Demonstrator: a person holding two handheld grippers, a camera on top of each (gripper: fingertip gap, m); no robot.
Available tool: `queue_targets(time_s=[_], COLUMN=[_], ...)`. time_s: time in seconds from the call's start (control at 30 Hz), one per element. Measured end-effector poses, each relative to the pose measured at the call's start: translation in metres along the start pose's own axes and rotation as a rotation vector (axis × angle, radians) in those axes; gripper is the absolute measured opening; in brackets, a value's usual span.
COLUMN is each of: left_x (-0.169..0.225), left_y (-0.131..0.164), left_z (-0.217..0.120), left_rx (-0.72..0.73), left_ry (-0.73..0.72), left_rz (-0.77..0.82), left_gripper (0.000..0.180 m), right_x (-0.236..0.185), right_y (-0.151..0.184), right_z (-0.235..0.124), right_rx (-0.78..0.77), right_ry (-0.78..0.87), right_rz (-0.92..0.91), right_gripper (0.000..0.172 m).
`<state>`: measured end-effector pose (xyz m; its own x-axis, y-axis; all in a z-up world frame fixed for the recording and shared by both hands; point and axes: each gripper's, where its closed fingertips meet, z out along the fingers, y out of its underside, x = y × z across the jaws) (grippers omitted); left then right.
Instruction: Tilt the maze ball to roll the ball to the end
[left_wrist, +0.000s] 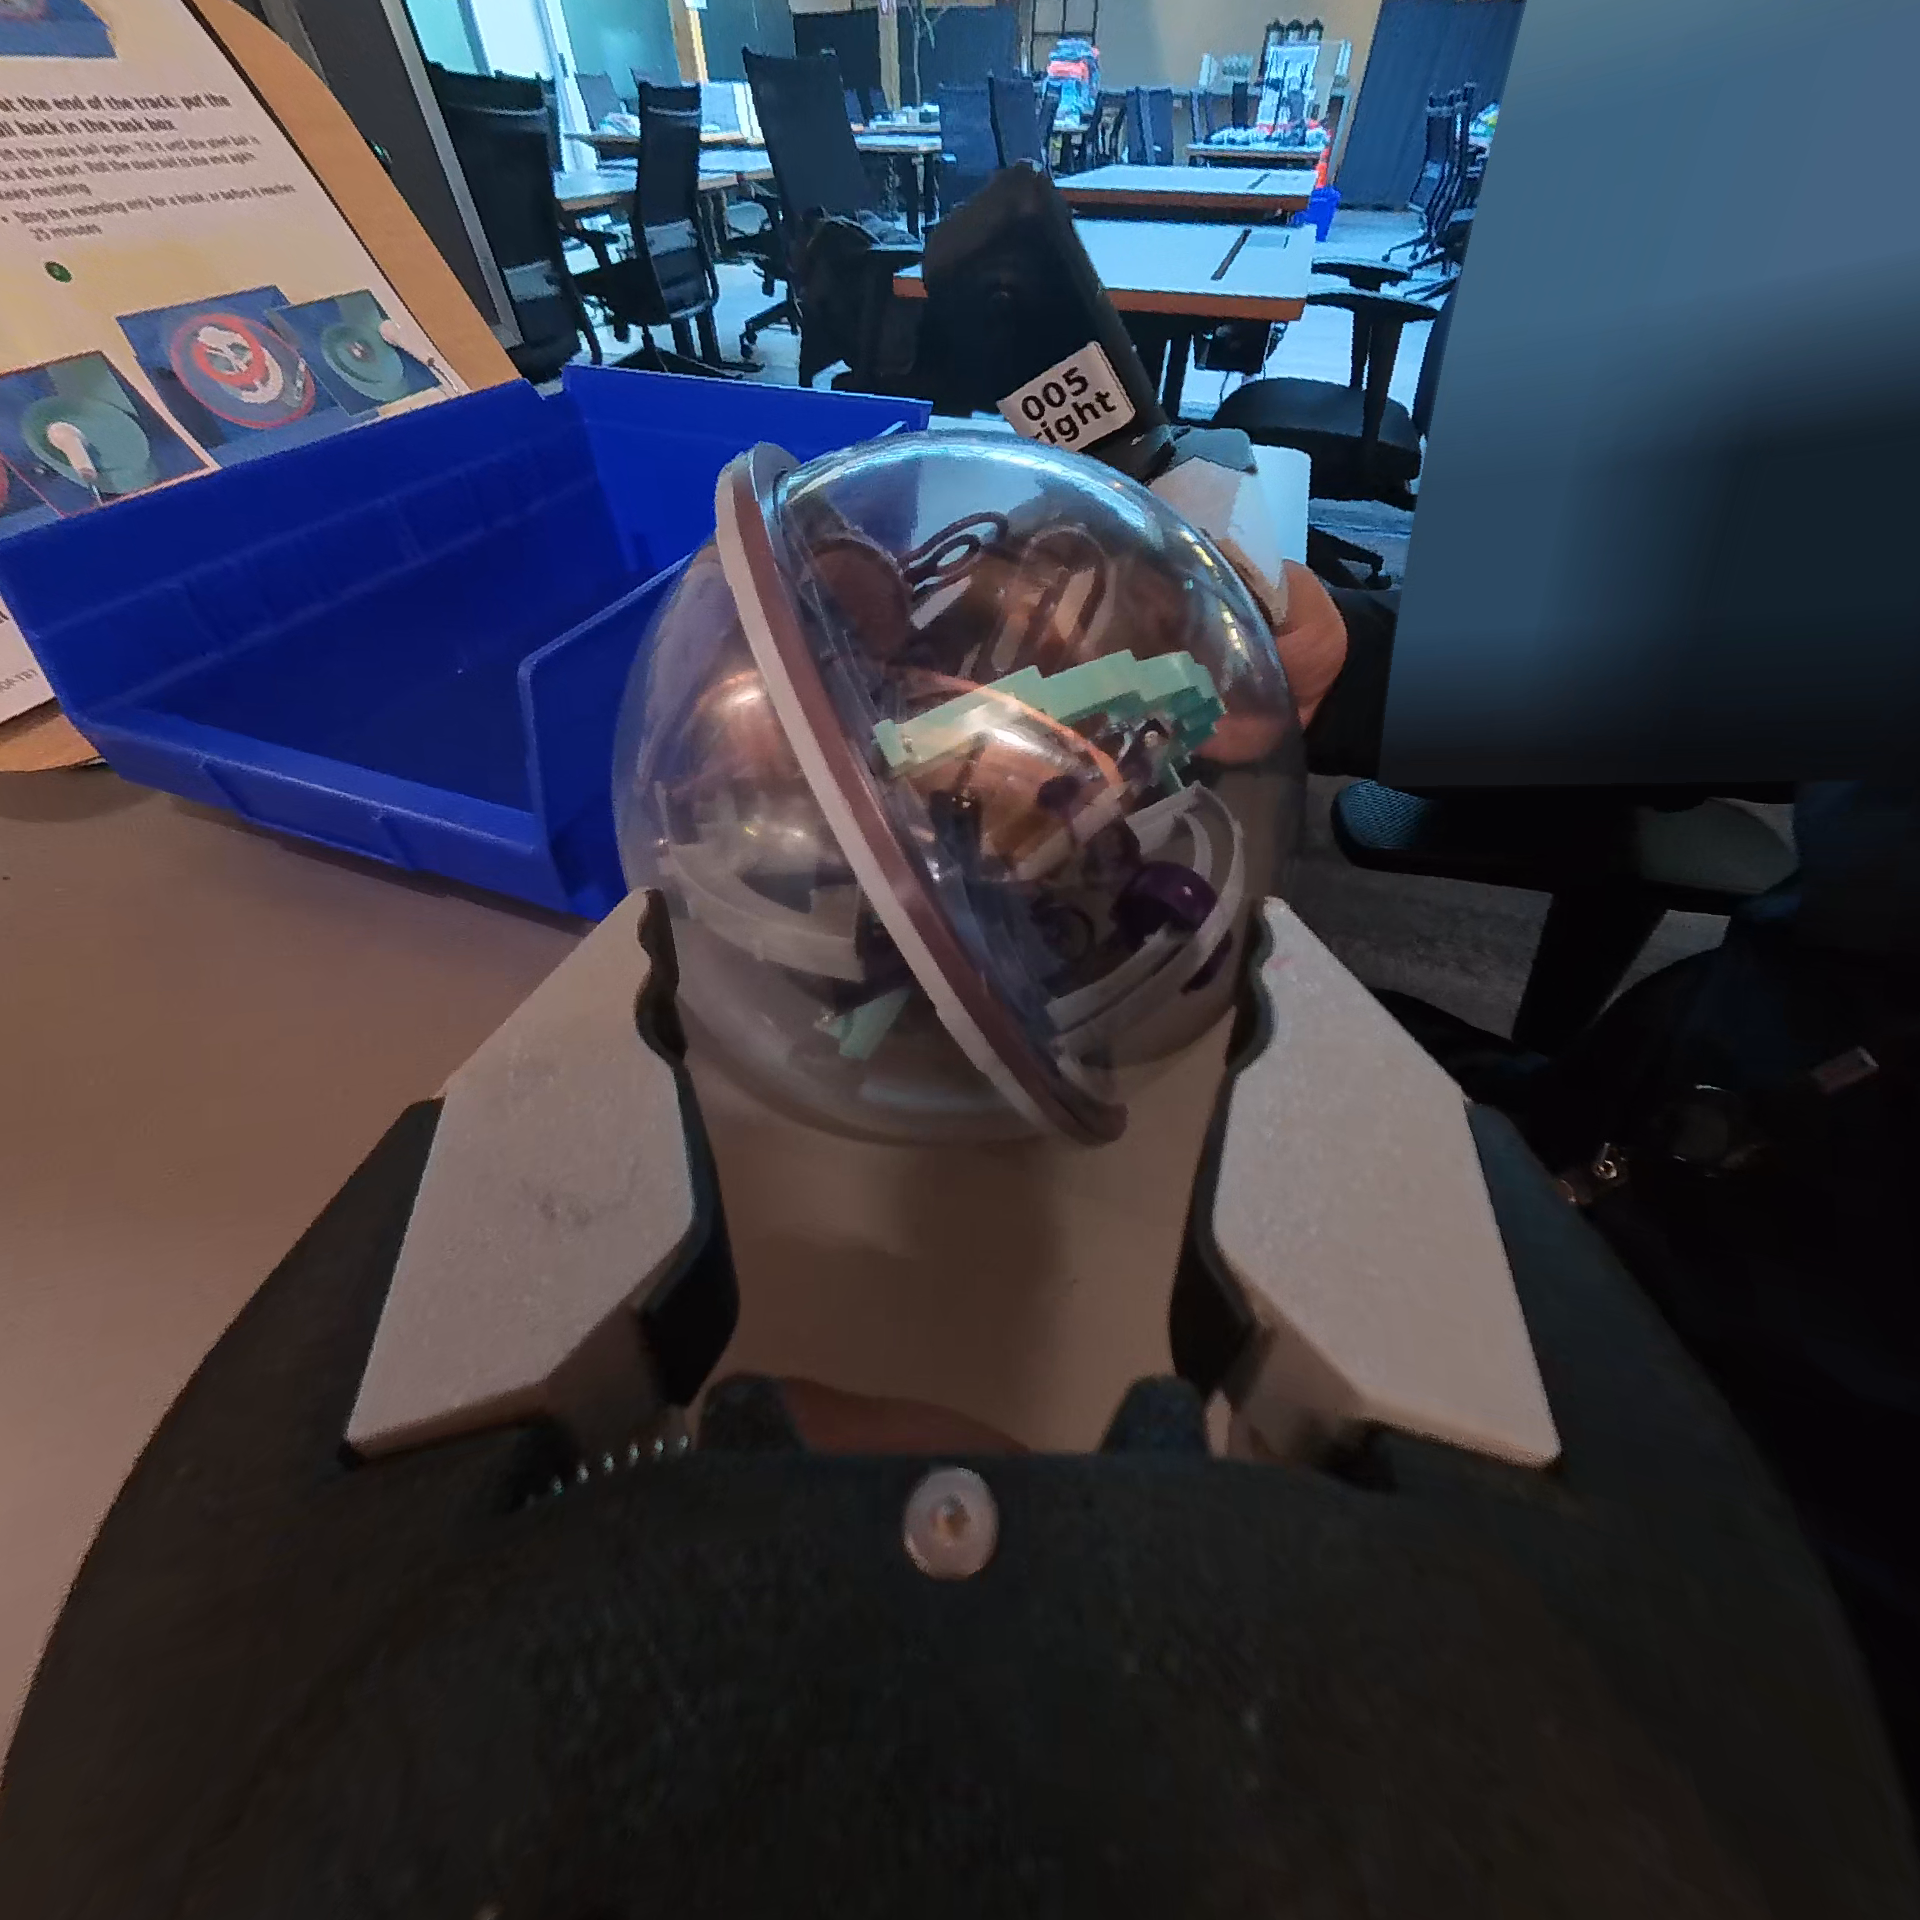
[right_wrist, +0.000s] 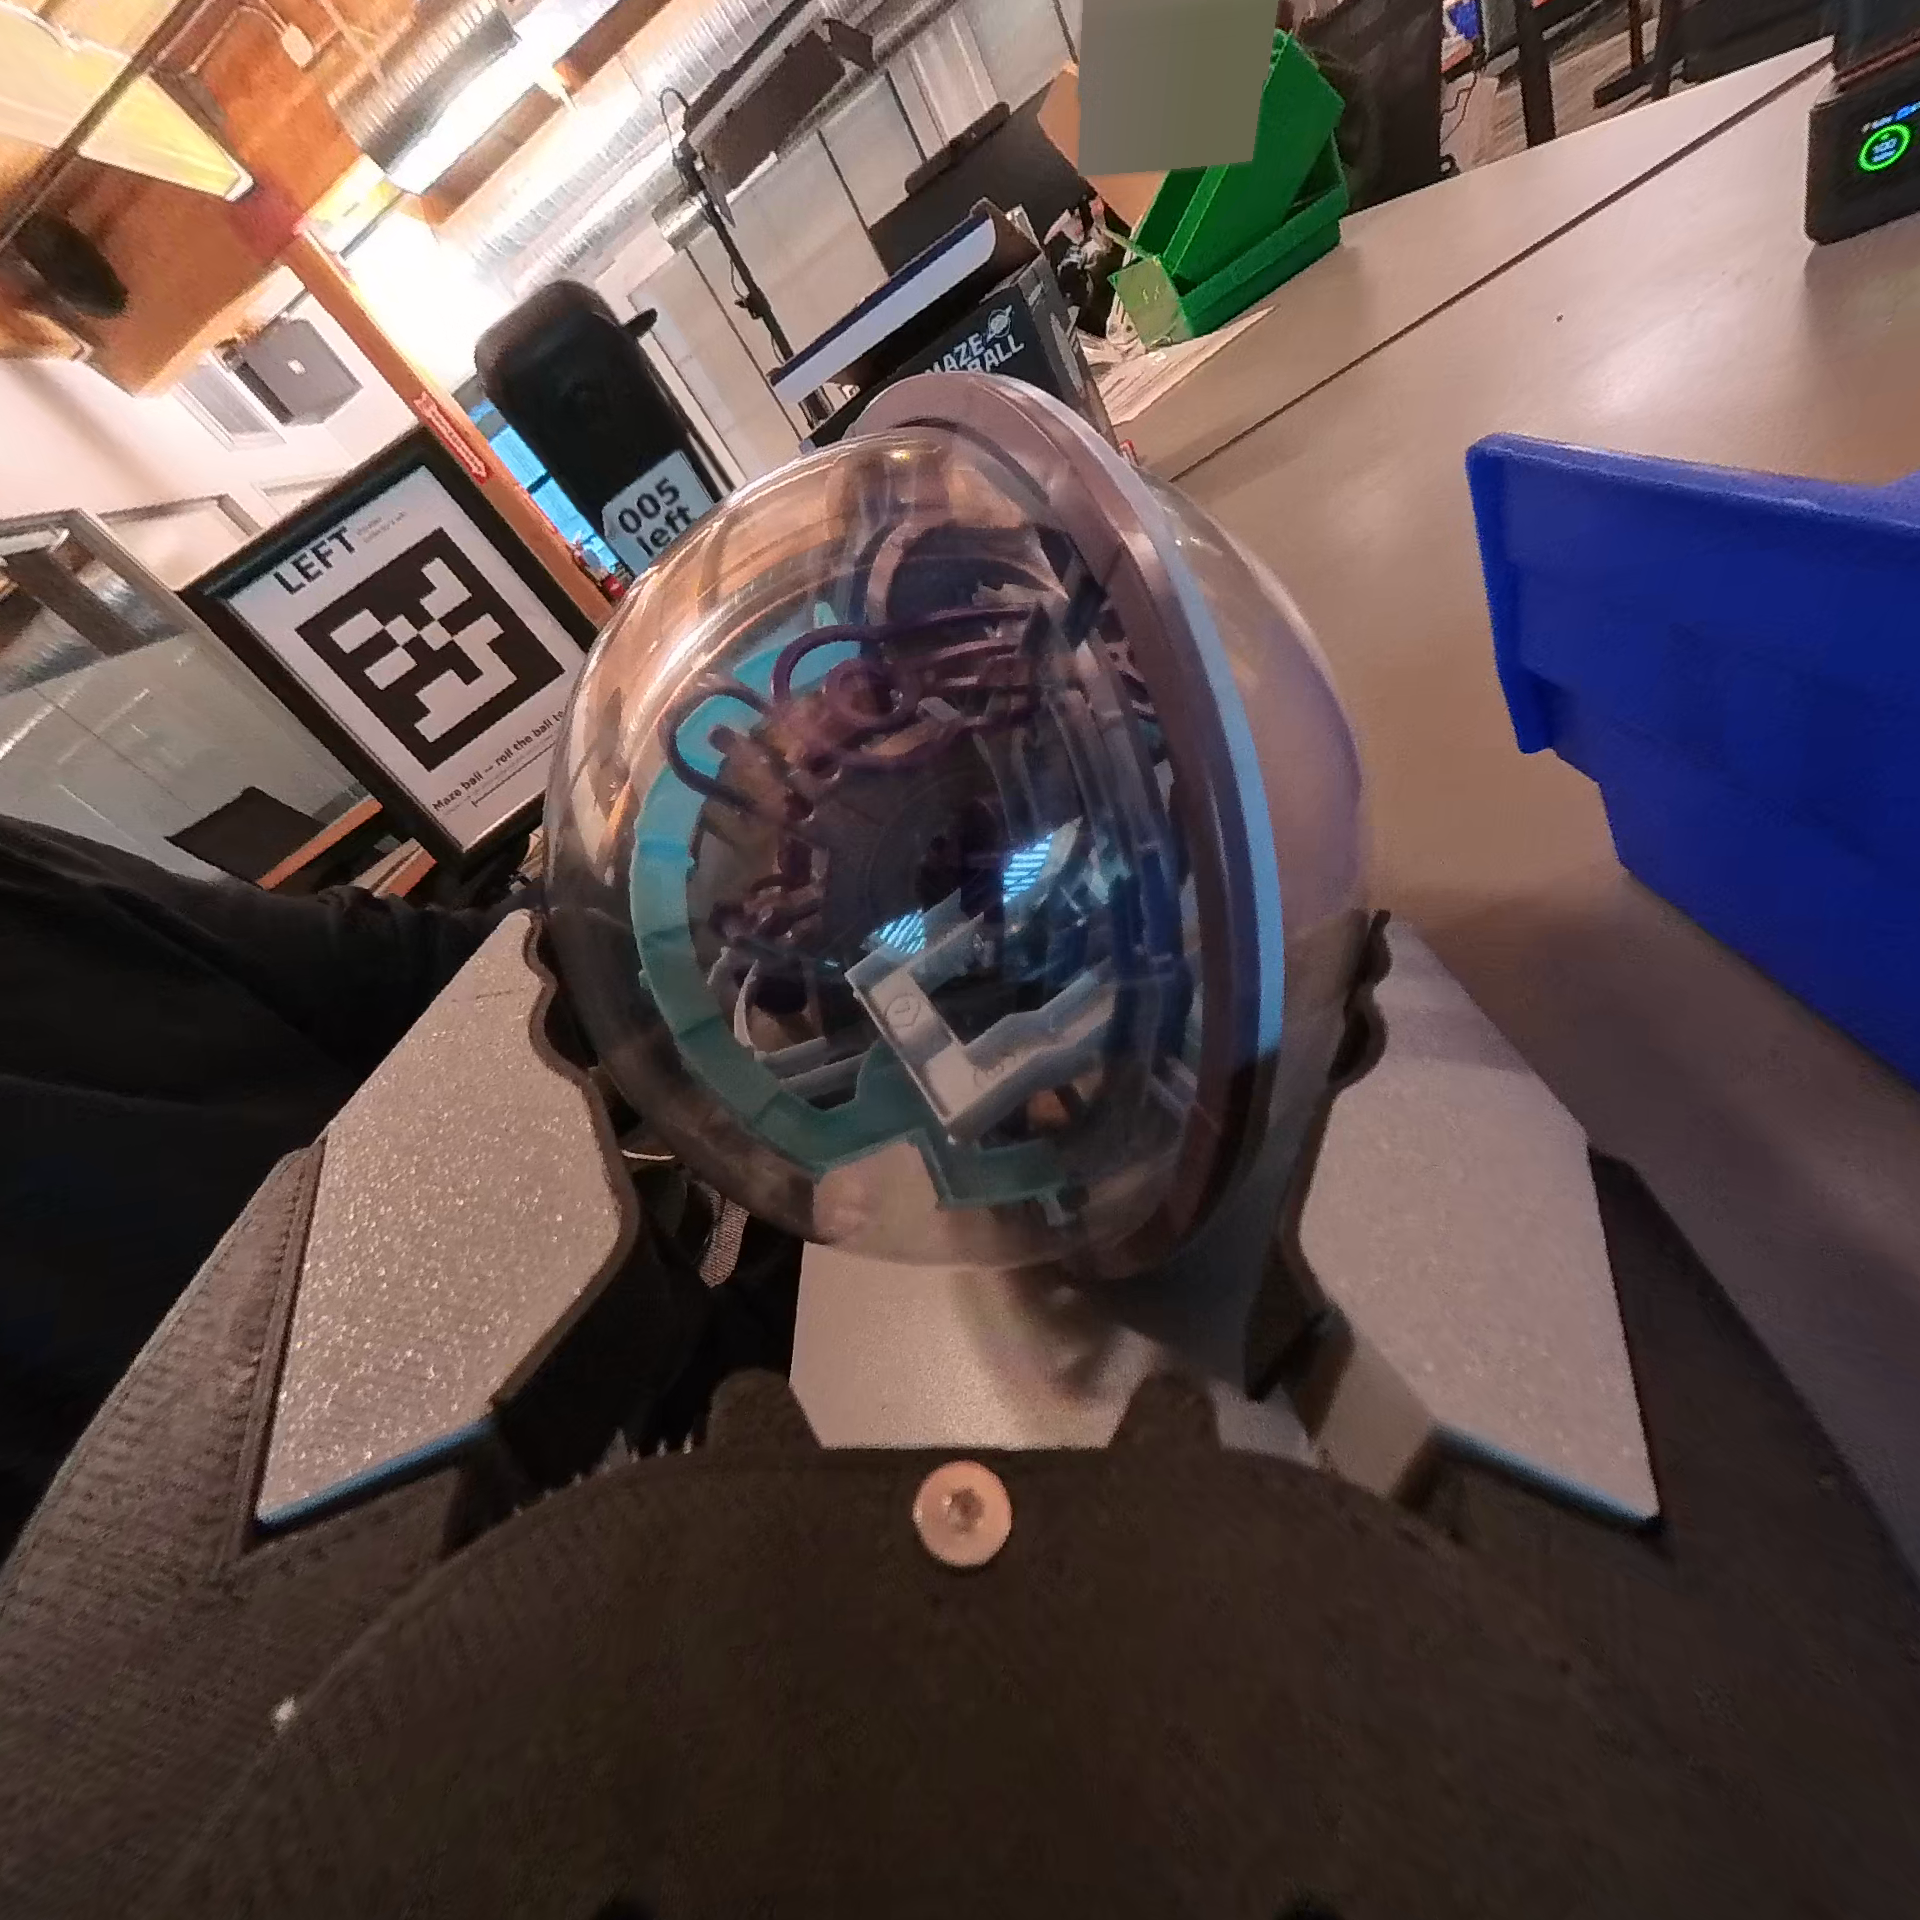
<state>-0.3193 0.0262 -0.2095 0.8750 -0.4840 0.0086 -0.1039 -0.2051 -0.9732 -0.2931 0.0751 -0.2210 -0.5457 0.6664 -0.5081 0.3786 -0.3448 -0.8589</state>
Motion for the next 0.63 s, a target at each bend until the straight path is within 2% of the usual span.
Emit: queue_targets(time_s=[0.63], left_x=[0.0022], left_y=[-0.0057], left_z=[0.001], left_rx=[0.144], left_ry=[-0.024], left_rz=[0.026], left_gripper=[0.104], right_x=[0.0006], right_y=[-0.001], right_z=[-0.0023], right_rx=[0.01], right_ry=[-0.023], right_rz=[0.034], right_gripper=[0.143])
